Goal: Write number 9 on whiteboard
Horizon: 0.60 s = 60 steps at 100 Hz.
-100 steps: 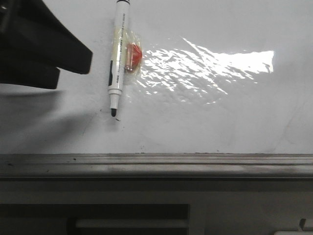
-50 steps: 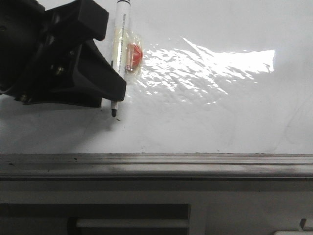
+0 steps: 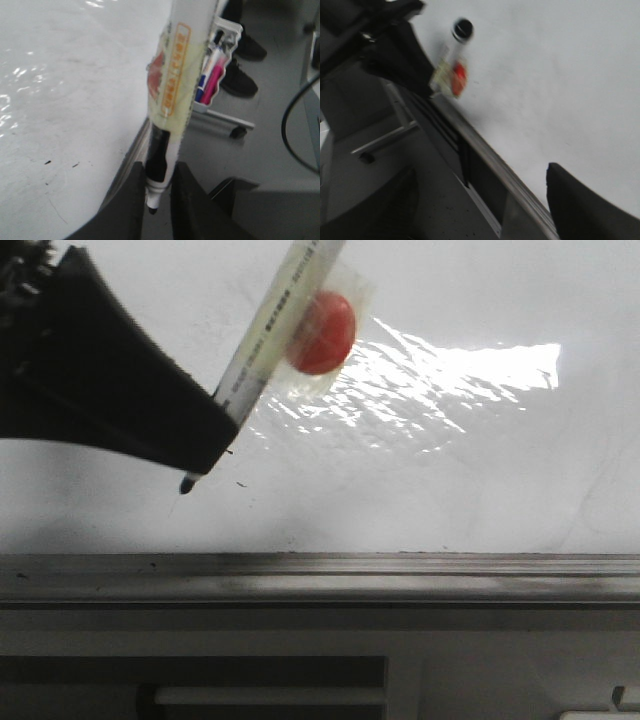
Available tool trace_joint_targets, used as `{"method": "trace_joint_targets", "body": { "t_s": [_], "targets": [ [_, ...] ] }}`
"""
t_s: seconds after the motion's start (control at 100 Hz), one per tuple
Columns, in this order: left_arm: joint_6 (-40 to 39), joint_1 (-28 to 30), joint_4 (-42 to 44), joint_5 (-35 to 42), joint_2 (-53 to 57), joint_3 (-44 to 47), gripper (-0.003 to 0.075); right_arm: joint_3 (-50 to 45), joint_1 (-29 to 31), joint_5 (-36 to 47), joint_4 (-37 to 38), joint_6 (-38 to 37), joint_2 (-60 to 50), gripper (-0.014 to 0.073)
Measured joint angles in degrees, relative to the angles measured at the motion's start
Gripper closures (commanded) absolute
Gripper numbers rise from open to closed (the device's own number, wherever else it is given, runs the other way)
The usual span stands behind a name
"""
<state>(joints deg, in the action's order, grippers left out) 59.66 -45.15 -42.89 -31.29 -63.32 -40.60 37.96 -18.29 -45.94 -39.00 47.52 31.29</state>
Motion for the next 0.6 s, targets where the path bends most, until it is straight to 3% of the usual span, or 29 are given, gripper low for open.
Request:
{"method": "trace_joint_targets", "body": {
  "t_s": [0.16,0.6],
  "targets": [
    [8.6,0.0,3.1,-4.1,1.1,0.0,0.0741,0.0,-5.9,0.9,-9.3,11.7,5.3,0.0123],
    [11.4,0.0,3.5,-4.2,1.1,0.0,0.0741,3.4,-21.3,14.5,-19.5,19.9,23.6,0.0123]
  ]
}}
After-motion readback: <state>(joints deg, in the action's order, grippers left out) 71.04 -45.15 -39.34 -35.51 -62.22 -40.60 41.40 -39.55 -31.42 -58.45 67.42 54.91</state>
